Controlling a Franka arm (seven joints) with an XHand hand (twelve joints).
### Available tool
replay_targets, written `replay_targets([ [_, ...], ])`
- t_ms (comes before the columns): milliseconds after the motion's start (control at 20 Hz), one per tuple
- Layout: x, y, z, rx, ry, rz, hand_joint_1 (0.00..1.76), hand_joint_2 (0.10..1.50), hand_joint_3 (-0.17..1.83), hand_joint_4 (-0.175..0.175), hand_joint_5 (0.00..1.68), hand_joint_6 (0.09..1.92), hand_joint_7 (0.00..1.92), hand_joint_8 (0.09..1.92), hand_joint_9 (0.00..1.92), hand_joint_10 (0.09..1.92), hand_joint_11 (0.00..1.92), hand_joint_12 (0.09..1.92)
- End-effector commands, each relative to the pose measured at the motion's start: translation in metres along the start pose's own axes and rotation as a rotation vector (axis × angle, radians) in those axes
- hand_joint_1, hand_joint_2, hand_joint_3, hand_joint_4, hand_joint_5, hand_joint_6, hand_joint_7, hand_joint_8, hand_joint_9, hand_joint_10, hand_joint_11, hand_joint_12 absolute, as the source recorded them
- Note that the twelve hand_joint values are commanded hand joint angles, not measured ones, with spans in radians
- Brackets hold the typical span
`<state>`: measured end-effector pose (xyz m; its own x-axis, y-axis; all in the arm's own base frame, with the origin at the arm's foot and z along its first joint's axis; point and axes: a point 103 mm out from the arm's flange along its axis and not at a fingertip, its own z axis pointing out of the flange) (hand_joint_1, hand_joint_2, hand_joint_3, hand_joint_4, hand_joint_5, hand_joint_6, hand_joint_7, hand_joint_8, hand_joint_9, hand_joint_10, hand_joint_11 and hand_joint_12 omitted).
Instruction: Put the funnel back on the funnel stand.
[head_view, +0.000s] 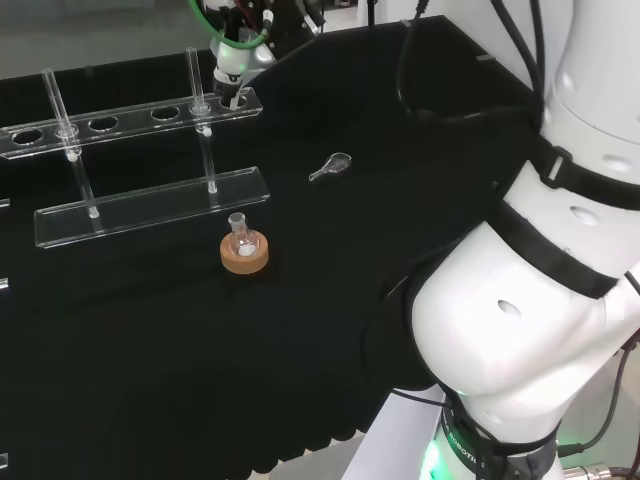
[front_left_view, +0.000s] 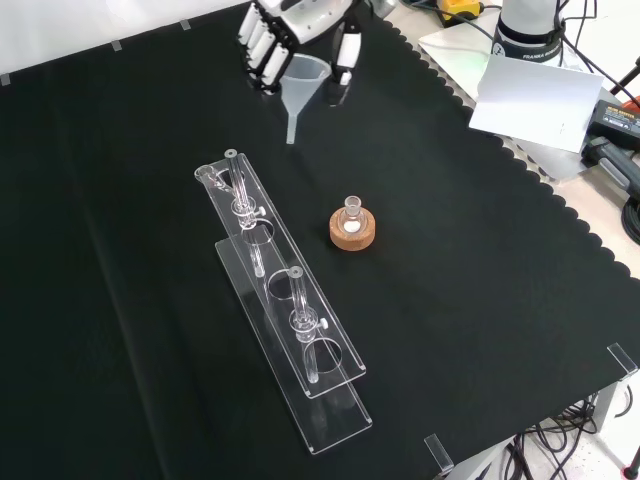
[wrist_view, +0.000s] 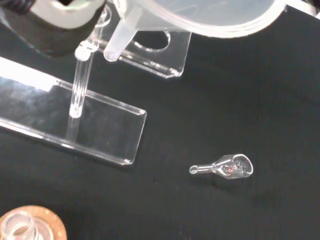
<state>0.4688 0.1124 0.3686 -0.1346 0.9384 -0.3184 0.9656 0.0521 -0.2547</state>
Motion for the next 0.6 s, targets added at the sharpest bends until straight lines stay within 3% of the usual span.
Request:
replay_targets([
  [50, -0.036, 0.053, 0.001, 0.014, 0.027, 0.010, 1.02, 1.09, 0.00, 0.175, 1.01, 0.95, 0.68, 0.66, 0.97, 0.44, 0.80, 1.13],
  [600, -0.053, 0.090, 0.012, 0.058, 0.025, -0.004, 1.02, 1.09, 0.00, 0.175, 1.01, 0.95, 0.66, 0.66, 0.96, 0.43, 0.81, 1.13],
])
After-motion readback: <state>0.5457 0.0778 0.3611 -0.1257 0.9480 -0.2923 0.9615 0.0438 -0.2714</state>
